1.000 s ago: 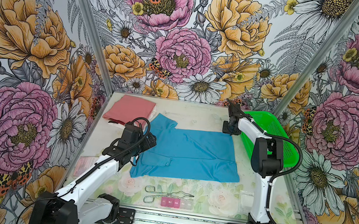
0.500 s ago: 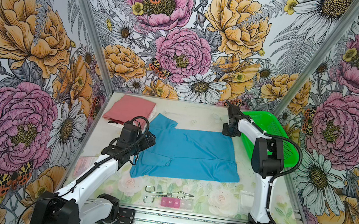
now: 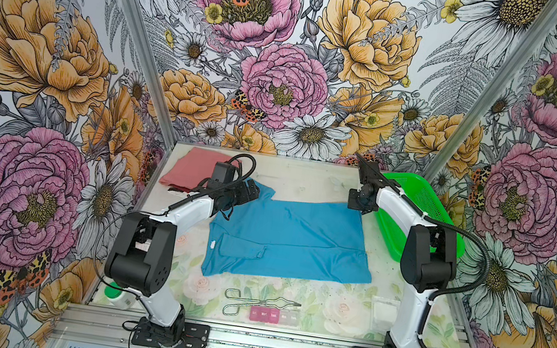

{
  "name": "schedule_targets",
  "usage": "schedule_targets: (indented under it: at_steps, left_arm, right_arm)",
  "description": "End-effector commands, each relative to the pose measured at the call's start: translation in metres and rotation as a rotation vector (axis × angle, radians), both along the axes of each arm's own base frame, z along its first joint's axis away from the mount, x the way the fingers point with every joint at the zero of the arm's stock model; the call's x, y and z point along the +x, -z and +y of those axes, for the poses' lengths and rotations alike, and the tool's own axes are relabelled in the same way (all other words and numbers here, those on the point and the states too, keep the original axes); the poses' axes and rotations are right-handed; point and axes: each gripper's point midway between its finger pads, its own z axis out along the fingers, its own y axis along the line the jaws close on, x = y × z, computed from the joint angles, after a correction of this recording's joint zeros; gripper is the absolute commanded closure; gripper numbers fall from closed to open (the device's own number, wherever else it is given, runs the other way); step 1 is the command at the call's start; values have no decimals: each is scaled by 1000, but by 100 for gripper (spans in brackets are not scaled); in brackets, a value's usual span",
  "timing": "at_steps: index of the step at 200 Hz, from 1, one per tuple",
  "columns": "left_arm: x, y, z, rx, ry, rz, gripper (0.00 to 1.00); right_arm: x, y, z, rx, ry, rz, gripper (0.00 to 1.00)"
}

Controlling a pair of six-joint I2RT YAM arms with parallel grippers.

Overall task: Fold and stack t-shirts
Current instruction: Fold the T-shirt.

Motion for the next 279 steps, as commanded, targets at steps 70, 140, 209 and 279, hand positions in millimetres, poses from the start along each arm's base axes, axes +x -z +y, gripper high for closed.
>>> schedule_targets:
  at_steps: [70,140,209,279]
  left_arm:
    - [123,66,21,296,71,41,36]
    - [121,90,36,400,61,121,37]
    - [103,95,32,319,157,152,44]
    - [103,88,33,315,166,155,82]
  right_arm:
    - [-21,-34,29,117,-117,-69,100]
    - [-23,-36,33,128,-141,-69,100]
    - [-20,-37,33,135,-145,-73,100]
    - [-20,-45,34,144,-151,-91,100]
